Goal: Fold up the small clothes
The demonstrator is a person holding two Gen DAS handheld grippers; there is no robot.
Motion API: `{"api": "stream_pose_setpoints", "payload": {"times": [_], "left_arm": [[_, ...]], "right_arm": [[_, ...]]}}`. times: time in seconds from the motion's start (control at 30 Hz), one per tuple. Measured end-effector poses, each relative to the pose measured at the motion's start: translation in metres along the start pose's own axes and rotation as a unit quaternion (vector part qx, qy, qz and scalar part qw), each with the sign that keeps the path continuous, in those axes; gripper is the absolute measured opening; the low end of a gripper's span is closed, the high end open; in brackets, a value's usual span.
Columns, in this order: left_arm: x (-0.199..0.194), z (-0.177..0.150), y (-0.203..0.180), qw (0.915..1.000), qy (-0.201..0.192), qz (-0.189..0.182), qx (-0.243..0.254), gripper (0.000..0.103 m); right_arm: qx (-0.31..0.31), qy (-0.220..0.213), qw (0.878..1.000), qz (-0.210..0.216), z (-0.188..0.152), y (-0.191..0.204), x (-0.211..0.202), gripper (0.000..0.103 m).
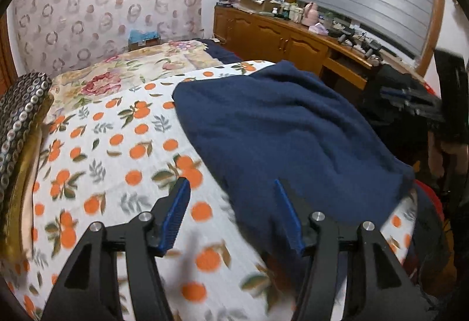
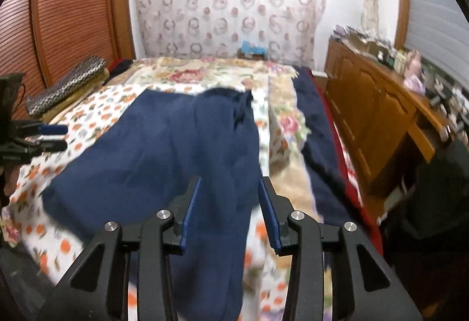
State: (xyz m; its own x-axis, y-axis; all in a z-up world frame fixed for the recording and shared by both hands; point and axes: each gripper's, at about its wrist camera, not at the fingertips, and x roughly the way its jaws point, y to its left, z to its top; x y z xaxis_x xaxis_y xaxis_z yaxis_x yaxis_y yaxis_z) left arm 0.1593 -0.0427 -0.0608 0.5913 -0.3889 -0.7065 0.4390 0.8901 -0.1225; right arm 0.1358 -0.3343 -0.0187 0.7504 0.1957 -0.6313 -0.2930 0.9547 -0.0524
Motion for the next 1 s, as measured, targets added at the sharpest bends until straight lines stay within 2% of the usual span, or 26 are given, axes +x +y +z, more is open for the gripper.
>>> {"api": "stream_pose_setpoints", "payload": {"times": [0.13, 0.27, 0.5, 0.57, 0.63, 0.73, 0.87, 0.9, 0.93, 1.0], "left_arm": [[0.014, 0.013, 0.009, 0.9999, 0.004, 0.005, -0.01, 0.058], [0.03, 0.025, 0.019, 0.9996, 0.014, 0.013, -0.021, 0.058], [0.055, 0.042, 0.035, 0.9986, 0.032, 0.014, -0.039, 0.058], [0.062, 0.048, 0.037, 0.9985, 0.035, 0.015, -0.04, 0.058], [0.067, 0.054, 0.039, 0.9986, 0.034, 0.015, -0.038, 0.058], [0.071, 0.062, 0.045, 0.9987, 0.029, 0.014, -0.038, 0.058], [0.083, 0.071, 0.051, 0.9985, 0.034, 0.015, -0.04, 0.058], [0.087, 0.073, 0.053, 0.9983, 0.038, 0.015, -0.042, 0.058], [0.092, 0.076, 0.054, 0.9981, 0.042, 0.014, -0.043, 0.058], [0.1, 0.08, 0.057, 0.9979, 0.046, 0.014, -0.043, 0.058]], "right_arm": [[-0.006, 0.0, 1.0, 0.025, 0.034, -0.006, 0.039, 0.039], [0.009, 0.022, 0.998, 0.059, 0.059, -0.015, 0.088, 0.039], [0.016, 0.066, 0.993, 0.094, 0.069, -0.021, 0.141, 0.039], [0.016, 0.068, 0.992, 0.108, 0.07, -0.023, 0.145, 0.017], [0.014, 0.053, 0.991, 0.119, 0.073, -0.026, 0.139, 0.009], [0.03, 0.011, 0.997, 0.074, 0.076, -0.038, 0.116, 0.008], [0.037, 0.025, 0.998, 0.049, 0.076, -0.048, 0.115, 0.01], [0.036, 0.035, 0.998, 0.035, 0.076, -0.049, 0.12, 0.011], [0.032, 0.041, 0.998, 0.02, 0.077, -0.05, 0.124, 0.017], [0.034, 0.042, 0.998, 0.028, 0.08, -0.052, 0.129, 0.026]]}}
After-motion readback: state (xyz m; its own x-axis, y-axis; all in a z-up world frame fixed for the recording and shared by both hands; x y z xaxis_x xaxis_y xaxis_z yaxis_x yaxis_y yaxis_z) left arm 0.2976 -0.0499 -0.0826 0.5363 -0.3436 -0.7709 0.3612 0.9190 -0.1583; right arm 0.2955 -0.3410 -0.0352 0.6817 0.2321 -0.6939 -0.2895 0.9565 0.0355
